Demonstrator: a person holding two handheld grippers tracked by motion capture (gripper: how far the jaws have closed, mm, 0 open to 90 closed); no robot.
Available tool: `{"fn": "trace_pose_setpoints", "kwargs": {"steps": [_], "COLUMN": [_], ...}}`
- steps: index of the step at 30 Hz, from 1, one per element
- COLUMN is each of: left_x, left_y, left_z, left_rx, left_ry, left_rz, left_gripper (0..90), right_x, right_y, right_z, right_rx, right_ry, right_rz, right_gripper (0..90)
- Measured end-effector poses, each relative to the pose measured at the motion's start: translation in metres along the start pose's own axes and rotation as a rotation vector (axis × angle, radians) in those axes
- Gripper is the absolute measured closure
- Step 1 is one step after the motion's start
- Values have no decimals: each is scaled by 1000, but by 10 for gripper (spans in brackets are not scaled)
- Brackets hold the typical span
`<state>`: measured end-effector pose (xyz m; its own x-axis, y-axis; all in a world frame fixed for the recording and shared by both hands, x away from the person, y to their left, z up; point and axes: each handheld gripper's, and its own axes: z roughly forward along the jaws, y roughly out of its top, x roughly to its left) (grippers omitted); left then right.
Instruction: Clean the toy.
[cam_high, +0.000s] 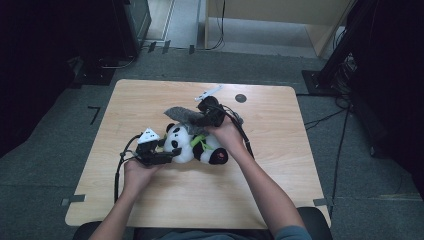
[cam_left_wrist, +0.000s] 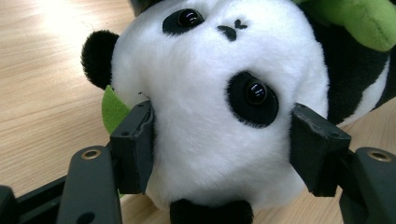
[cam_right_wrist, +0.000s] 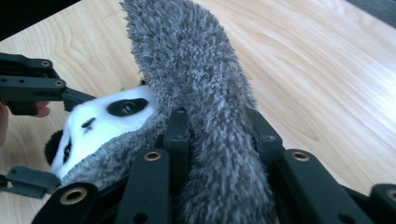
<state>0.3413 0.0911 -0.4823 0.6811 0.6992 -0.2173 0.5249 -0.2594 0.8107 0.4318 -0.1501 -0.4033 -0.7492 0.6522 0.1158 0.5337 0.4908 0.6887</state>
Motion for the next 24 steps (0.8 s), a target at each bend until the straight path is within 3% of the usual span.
{"fn": "trace_pose_setpoints", "kwargs": {"steps": [10,14,19,24], "left_x": [1,2,0,1], "left_y": [0,-1,-2,-2], "left_z": [0,0,0,0], "left_rx": [-2,-9,-12,-10], "left_ry": [-5,-8,-6,-7], "left_rz": [-12,-11,-3,-1], "left_gripper": [311,300,275,268], "right_x": [-19,-26,-28,-22], "right_y": [-7,-10,-15,-9], "right_z": [-27,-35,-40,-55], "right_rx": [-41,-17,-45,-110], "right_ry": [-53,-87,-42,-39], "right_rz": [27,43,58,41], "right_gripper": [685,694,702,704]}}
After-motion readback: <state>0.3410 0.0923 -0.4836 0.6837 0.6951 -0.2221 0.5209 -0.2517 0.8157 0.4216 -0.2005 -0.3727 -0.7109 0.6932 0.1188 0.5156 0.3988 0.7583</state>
